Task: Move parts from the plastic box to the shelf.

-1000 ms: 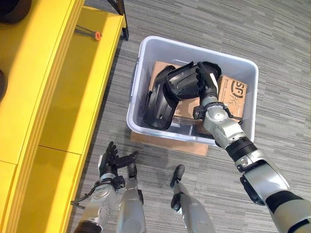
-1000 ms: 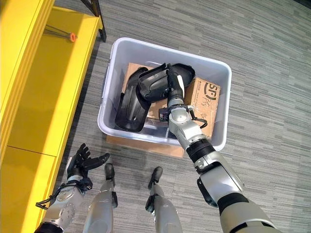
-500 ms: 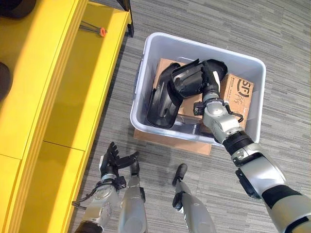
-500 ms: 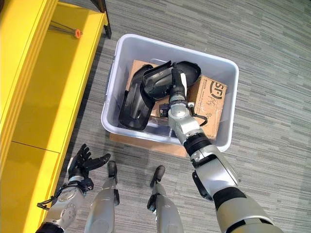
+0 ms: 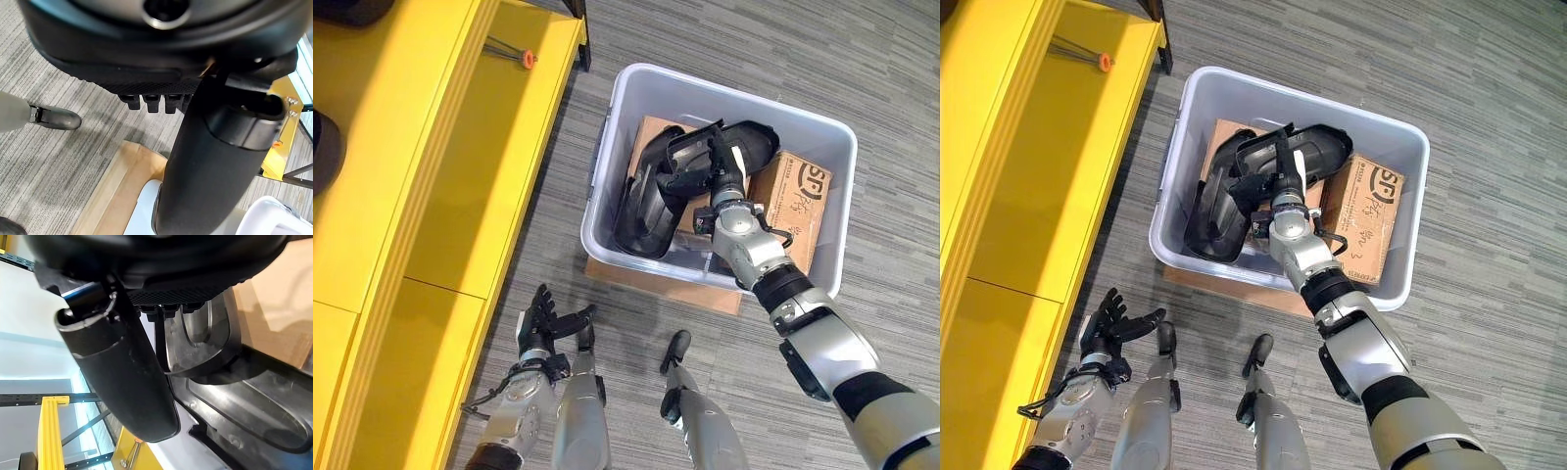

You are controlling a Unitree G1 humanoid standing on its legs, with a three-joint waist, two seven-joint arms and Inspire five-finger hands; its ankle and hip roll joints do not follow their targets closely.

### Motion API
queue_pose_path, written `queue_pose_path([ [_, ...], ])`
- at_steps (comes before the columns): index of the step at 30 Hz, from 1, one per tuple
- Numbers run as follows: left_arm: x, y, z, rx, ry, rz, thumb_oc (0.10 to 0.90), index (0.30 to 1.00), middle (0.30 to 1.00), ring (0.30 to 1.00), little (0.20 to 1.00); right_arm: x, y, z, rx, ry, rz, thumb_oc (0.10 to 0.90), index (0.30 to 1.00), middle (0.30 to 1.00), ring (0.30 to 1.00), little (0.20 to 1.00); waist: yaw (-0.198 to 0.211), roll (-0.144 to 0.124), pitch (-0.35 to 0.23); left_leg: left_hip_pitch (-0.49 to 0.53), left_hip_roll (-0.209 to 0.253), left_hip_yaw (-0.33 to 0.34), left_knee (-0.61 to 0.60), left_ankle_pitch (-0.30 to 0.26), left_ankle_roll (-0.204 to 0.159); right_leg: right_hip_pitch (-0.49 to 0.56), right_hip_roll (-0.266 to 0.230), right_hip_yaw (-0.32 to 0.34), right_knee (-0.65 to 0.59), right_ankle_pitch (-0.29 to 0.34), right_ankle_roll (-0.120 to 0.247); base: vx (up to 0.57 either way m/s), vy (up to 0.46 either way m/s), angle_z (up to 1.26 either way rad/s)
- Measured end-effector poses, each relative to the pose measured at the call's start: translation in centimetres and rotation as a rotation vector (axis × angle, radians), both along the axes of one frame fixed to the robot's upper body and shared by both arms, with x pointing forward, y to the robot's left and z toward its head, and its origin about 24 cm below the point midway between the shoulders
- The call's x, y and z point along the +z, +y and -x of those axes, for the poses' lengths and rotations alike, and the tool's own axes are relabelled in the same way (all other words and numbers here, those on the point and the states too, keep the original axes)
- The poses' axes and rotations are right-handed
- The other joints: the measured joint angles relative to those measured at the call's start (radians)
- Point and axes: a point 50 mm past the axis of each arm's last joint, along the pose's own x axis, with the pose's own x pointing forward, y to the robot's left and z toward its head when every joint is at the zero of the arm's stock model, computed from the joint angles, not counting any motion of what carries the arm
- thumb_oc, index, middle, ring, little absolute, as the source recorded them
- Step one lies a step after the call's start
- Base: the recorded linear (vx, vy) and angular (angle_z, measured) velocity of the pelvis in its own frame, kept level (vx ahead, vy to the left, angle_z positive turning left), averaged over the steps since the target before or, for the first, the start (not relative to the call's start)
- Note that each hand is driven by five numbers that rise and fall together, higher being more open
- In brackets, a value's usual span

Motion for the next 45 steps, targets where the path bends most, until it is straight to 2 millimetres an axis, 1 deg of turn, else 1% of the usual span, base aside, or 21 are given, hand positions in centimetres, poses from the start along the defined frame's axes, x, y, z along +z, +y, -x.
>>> queue_pose_path([
  [3, -0.1, 0.1, 0.1, 0.005, 0.007, -0.002, 0.9, 1.0, 1.0, 1.0, 1.0, 0.0, 0.0, 0.0, 0.0, 0.0, 0.0, 0.9, 1.0, 1.0, 1.0, 1.0, 0.009, 0.0, 0.0, -0.003, 0.0, -0.003, 0.002, 0.0, 0.0, 0.0, 0.001, -0.003, 0.0, 0.0, 0.0, 0.0, -0.002, 0.03],
  [7, -0.1, 0.0, 0.0, 0.012, 0.008, -0.006, 0.9, 1.0, 1.0, 1.0, 1.0, 0.0, 0.0, 0.0, -0.003, -0.001, 0.001, 0.9, 1.0, 1.0, 1.0, 1.0, 0.009, 0.001, 0.001, -0.027, 0.0, -0.022, 0.014, 0.0, 0.0, -0.007, 0.001, -0.02, 0.0, -0.001, 0.0, -0.01, 0.01, 0.1],
  [11, -0.1, 0.1, -0.1, 0.015, 0.009, -0.009, 0.9, 1.0, 1.0, 1.0, 1.0, 0.1, 0.1, 0.0, -0.002, -0.004, 0.0, 0.9, 1.0, 1.0, 1.0, 1.0, 0.012, 0.0, 0.007, -0.035, 0.0, -0.026, 0.018, 0.0, 0.0, -0.012, 0.001, -0.022, 0.0, 0.0, 0.0, 0.0, 0.002, 0.03],
  [15, 0.3, 0.0, -0.5, 0.014, -0.018, -0.011, 0.9, 1.0, 1.0, 1.0, 1.0, 0.7, 0.3, -0.1, -0.005, -0.027, 0.016, 0.9, 1.0, 1.0, 1.0, 1.0, 0.011, 0.001, 0.041, -0.041, 0.001, -0.027, 0.024, 0.0, 0.0, -0.014, 0.004, -0.022, 0.0, 0.0, -0.001, 0.0, 0.0, 0.0],
  [23, 0.6, -0.4, -1.0, 0.001, -0.032, -0.012, 0.9, 1.0, 1.0, 1.0, 1.0, 1.4, 0.4, -0.1, -0.019, -0.059, 0.058, 0.9, 1.0, 1.0, 1.0, 1.0, 0.009, 0.002, 0.062, -0.088, 0.003, -0.032, 0.049, -0.005, 0.006, -0.049, 0.004, -0.025, 0.005, 0.002, -0.002, 0.0, 0.0, 0.0],
  [27, 0.9, -0.3, -1.1, 0.016, -0.05, -0.016, 0.9, 1.0, 1.0, 1.0, 1.0, 2.2, 0.0, -0.3, -0.047, -0.084, 0.054, 0.9, 1.0, 1.0, 1.0, 1.0, 0.009, 0.003, 0.064, -0.134, 0.002, -0.038, 0.075, -0.009, 0.01, -0.089, -0.002, -0.026, 0.026, 0.001, -0.003, 0.0, 0.003, 0.01],
  [34, 1.1, -0.3, -1.3, 0.021, -0.064, -0.013, 0.9, 1.0, 1.0, 1.0, 1.0, 3.7, -0.4, -0.5, -0.09, -0.134, 0.127, 0.9, 1.0, 1.0, 1.0, 1.0, 0.008, 0.002, 0.065, -0.205, 0.002, -0.051, 0.111, -0.011, 0.014, -0.152, -0.011, -0.028, 0.055, 0.001, -0.003, 0.0, 0.001, 0.0],
  [40, 1.2, -0.7, -1.4, 0.005, -0.076, -0.014, 0.9, 1.0, 1.0, 1.0, 1.0, 4.8, -0.5, -0.7, -0.125, -0.167, 0.164, 0.9, 1.0, 1.0, 1.0, 1.0, 0.009, 0.002, 0.065, -0.247, 0.001, -0.059, 0.131, -0.015, 0.019, -0.184, -0.015, -0.034, 0.066, 0.001, -0.003, 0.01, 0.006, 0.02],
  [43, 1.4, -0.8, -1.6, 0.005, -0.082, -0.015, 0.9, 1.0, 1.0, 1.0, 1.0, 4.9, -0.7, -0.8, -0.14, -0.163, 0.167, 0.9, 1.0, 1.0, 1.0, 1.0, 0.008, 0.002, 0.066, -0.26, 0.0, -0.063, 0.138, -0.017, 0.022, -0.192, -0.017, -0.037, 0.068, 0.0, -0.003, 0.03, 0.003, 0.01],
  [45, 1.5, -0.7, -1.7, 0.007, -0.09, -0.016, 0.9, 1.0, 1.0, 1.0, 1.0, 5.4, -0.6, -0.8, -0.147, -0.176, 0.166, 0.9, 1.0, 1.0, 1.0, 1.0, 0.008, 0.002, 0.066, -0.272, -0.001, -0.063, 0.143, -0.019, 0.023, -0.205, -0.017, -0.036, 0.074, -0.002, -0.002, 0.04, 0.004, 0.0],
])
